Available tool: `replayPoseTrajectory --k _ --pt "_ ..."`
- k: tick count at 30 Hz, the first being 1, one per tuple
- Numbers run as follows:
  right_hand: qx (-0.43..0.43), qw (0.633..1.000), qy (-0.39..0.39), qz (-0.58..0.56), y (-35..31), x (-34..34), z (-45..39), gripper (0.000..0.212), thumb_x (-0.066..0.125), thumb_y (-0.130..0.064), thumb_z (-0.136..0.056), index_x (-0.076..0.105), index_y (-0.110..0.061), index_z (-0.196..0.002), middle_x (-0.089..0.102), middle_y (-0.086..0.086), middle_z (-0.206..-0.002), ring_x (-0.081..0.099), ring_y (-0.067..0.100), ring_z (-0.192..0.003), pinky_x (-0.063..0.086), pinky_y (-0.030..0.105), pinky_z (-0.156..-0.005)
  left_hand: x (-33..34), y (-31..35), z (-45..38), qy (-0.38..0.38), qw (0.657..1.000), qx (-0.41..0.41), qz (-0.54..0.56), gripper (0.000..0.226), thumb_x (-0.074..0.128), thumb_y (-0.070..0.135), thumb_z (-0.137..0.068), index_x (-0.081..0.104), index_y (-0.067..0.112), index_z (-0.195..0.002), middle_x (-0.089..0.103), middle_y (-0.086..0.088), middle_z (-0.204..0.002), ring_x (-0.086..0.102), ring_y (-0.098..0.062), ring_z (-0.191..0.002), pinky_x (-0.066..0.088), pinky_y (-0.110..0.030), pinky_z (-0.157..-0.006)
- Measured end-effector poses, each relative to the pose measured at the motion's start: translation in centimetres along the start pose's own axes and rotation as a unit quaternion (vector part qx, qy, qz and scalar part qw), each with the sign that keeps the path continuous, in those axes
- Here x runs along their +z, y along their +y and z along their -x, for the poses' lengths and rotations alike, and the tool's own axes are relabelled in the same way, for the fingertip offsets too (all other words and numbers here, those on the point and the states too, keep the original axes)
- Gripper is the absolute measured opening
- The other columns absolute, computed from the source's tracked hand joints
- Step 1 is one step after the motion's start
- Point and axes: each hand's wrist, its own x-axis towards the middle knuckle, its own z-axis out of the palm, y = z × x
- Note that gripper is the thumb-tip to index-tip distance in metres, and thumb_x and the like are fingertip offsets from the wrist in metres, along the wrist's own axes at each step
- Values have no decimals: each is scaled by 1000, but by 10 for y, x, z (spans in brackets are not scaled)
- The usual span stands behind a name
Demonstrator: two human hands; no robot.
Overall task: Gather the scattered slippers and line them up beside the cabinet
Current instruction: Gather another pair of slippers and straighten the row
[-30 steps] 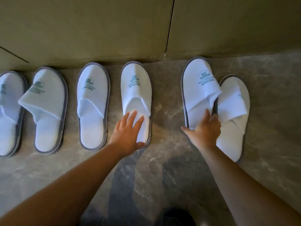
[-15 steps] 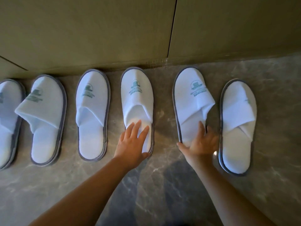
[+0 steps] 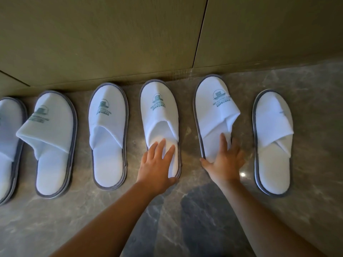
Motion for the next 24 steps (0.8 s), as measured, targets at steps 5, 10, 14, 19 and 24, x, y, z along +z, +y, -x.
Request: replayPoseTrajectory --k 5,10,14,19,24 --pt "-17 1000 2 4 -1 0 -2 94 72 -44 -66 20 -18 -139 22 22 -146 25 41 -128 30 53 -102 0 -2 1 -1 1000 1 -3 94 56 60 -73 0 28 -142 -7 -3 -156 -4 -29 -143 6 -45 -115" --pt "-19 1000 4 8 0 1 -1 94 73 -44 -65 20 -18 -139 23 23 -146 26 41 -127 31 53 -101 0 -3 0 1 1000 1 -7 94 56 59 -73 0 28 -141 -6 -3 -156 -3 -29 -143 7 -45 -115" --pt "-16 1000 4 12 2 1 0 95 73 -44 -65 19 -19 -139 23 22 -146 26 41 -127 31 53 -101 -1 -2 0 -1 1000 -2 -7 94 57 59 -73 0 27 -142 -6 -4 -155 -4 -29 -142 6 -46 -115" --pt "-19 1000 4 4 2 0 0 94 72 -44 -66 19 -18 -139 21 22 -146 25 41 -128 31 54 -102 -4 0 3 -2 1000 -6 -4 93 55 60 -73 1 27 -142 -7 -4 -156 -5 -29 -142 4 -46 -115" --pt "-43 999 10 0 3 -10 1 90 67 -50 -70 21 -17 -140 22 18 -149 27 38 -131 29 51 -106 -11 15 14 58 998 12 35 77 52 57 -77 17 29 -140 11 0 -153 8 -26 -140 9 -45 -115"
